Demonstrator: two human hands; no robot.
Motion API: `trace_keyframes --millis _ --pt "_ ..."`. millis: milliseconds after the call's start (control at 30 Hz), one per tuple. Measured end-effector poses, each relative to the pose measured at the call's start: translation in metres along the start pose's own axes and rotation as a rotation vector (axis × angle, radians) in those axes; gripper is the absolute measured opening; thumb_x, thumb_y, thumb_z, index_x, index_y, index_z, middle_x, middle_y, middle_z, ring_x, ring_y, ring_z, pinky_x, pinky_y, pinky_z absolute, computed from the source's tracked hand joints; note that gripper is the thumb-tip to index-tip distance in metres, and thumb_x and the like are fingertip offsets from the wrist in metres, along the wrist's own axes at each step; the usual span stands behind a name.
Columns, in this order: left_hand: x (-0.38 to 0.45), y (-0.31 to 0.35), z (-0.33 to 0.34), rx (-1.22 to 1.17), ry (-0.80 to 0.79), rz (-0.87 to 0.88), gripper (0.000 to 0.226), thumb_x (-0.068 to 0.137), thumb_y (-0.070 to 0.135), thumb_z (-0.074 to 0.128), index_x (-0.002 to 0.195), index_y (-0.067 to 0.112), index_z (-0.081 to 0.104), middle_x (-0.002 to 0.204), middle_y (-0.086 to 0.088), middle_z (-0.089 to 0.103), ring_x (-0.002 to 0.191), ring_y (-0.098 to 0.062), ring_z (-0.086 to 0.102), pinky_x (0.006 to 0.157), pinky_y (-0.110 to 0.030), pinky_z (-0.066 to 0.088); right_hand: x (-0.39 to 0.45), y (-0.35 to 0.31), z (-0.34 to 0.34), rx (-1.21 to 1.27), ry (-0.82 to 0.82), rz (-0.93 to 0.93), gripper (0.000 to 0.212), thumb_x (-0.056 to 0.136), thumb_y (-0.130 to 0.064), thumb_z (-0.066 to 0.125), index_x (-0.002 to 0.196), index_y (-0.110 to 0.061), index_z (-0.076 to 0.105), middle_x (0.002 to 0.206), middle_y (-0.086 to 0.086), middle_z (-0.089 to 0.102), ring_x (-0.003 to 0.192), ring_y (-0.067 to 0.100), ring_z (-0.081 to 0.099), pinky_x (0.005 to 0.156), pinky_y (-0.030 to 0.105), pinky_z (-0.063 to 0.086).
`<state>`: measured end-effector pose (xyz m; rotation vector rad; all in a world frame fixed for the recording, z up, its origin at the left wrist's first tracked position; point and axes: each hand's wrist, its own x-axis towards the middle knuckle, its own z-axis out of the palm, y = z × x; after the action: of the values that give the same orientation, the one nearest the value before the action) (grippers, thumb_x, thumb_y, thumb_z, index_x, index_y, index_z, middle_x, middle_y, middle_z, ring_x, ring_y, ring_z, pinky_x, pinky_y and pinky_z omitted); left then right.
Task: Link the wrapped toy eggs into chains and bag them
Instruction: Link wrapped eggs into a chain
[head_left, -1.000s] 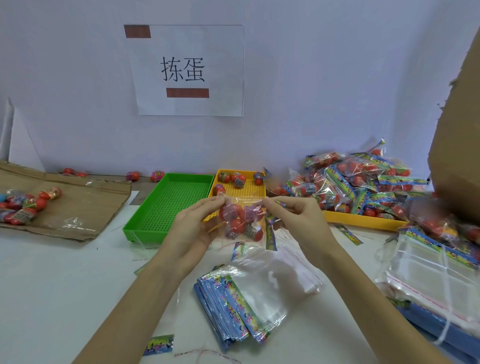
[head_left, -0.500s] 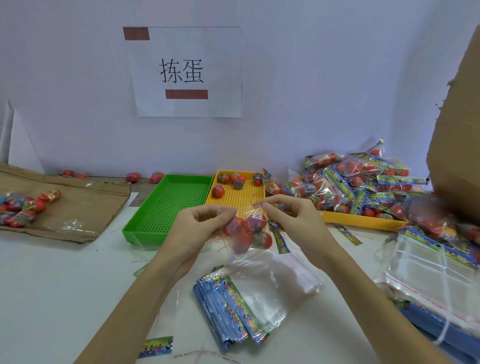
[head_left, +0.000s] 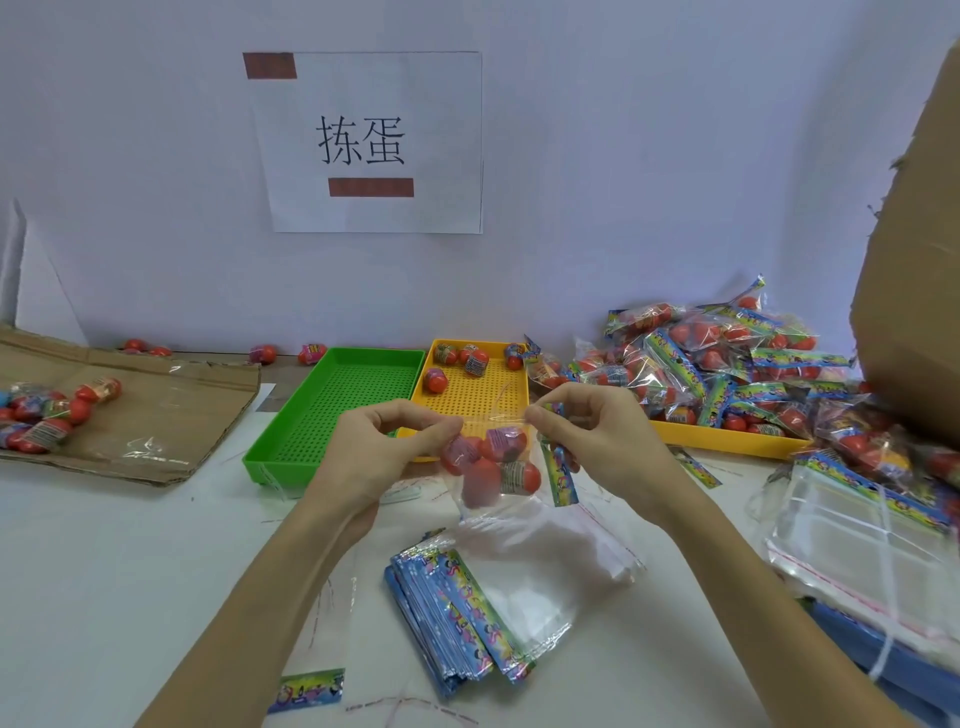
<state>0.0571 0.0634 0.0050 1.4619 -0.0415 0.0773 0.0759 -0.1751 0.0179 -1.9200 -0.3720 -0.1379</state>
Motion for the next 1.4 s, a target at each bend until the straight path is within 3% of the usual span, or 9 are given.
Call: trace_keyframes --millis 267,367,500,667,800,1000,1167,1267,1400 --pt "-0.004 -0.002 -0.007 0.165 -0.274 -0.121 0.029 0.071 0.017 0.091 0.096 0.006 0.082 0.090 -0.016 0.076 0.081 -0.017 0.069 0.075 -0.022 0.056 0.000 0.002 -0.005 0.019 -0.082 0.014 0.026 0.102 -0.034 0.060 0.089 -0.023 0.080 0.074 -0.005 0.071 0.070 0.009 0.063 0.066 0.017 0.049" --pt "-0.003 -0.002 -0.007 0.208 -0.255 -0.118 0.024 0.072 0.015 0.092 0.093 0.006 0.083 0.090 -0.018 0.077 0.079 -0.017 0.070 0.072 -0.021 0.057 0.001 0.003 -0.002 -0.030 -0.042 -0.014 0.028 0.102 -0.035 0.059 0.088 -0.025 0.080 0.083 0.015 0.071 0.081 0.030 0.063 0.071 0.035 0.052" --pt "-0.002 -0.001 -0.010 0.198 -0.244 -0.150 0.025 0.072 0.016 0.090 0.093 0.006 0.083 0.090 -0.018 0.078 0.078 -0.017 0.072 0.073 -0.021 0.058 0.000 0.004 0.003 -0.138 0.023 -0.088 0.026 0.102 -0.032 0.060 0.088 -0.023 0.080 0.060 0.005 0.056 0.052 0.010 0.040 0.052 0.021 0.033" --pt "-0.002 -0.002 -0.011 0.234 -0.258 -0.142 0.017 0.079 0.013 0.086 0.093 0.005 0.084 0.092 -0.022 0.078 0.077 -0.018 0.072 0.074 -0.021 0.059 0.000 0.004 0.002 -0.158 0.015 -0.114 0.026 0.102 -0.031 0.060 0.090 -0.020 0.080 0.055 -0.003 0.054 0.051 0.008 0.042 0.052 0.021 0.035" --pt "0.000 -0.002 -0.010 0.188 -0.167 -0.095 0.014 0.078 0.007 0.087 0.091 0.001 0.083 0.088 -0.024 0.077 0.073 -0.017 0.073 0.068 -0.020 0.059 0.000 0.003 0.000 -0.136 0.034 -0.082 0.026 0.102 -0.032 0.060 0.092 -0.018 0.081 0.084 0.018 0.070 0.084 0.034 0.064 0.078 0.049 0.051" --pt "0.004 -0.006 -0.008 -0.047 0.032 -0.081 0.025 0.067 0.008 0.085 0.089 -0.003 0.080 0.086 -0.019 0.078 0.073 -0.017 0.074 0.067 -0.022 0.062 0.001 0.005 0.009 0.154 0.070 0.047 0.041 0.100 -0.045 0.056 0.099 -0.010 0.076 0.090 0.020 0.071 0.078 0.029 0.065 0.070 0.038 0.052" --pt "0.009 -0.011 -0.005 -0.380 0.131 -0.098 0.025 0.070 0.007 0.079 0.093 -0.002 0.075 0.084 -0.010 0.075 0.074 -0.015 0.074 0.071 -0.020 0.062 0.001 0.000 0.020 0.411 0.045 0.190 0.051 0.092 -0.057 0.057 0.115 -0.013 0.069 0.103 0.007 0.078 0.098 0.021 0.075 0.086 0.029 0.061" --pt "0.008 -0.012 0.003 -0.432 0.096 -0.092 0.027 0.074 0.008 0.077 0.098 -0.003 0.072 0.090 -0.012 0.073 0.077 -0.014 0.074 0.076 -0.021 0.062 -0.006 -0.004 0.033 0.457 -0.084 0.208 0.047 0.095 -0.048 0.064 0.119 -0.008 0.068 0.103 0.010 0.079 0.096 0.024 0.077 0.082 0.028 0.062" --pt "0.006 -0.013 0.006 -0.412 0.039 -0.125 0.021 0.080 0.004 0.076 0.100 -0.004 0.071 0.109 -0.027 0.074 0.098 -0.029 0.076 0.088 -0.031 0.063 -0.010 -0.006 0.040 0.508 0.080 0.170 0.029 0.095 -0.031 0.071 0.106 -0.004 0.074 0.097 0.013 0.078 0.088 0.027 0.078 0.078 0.030 0.063"
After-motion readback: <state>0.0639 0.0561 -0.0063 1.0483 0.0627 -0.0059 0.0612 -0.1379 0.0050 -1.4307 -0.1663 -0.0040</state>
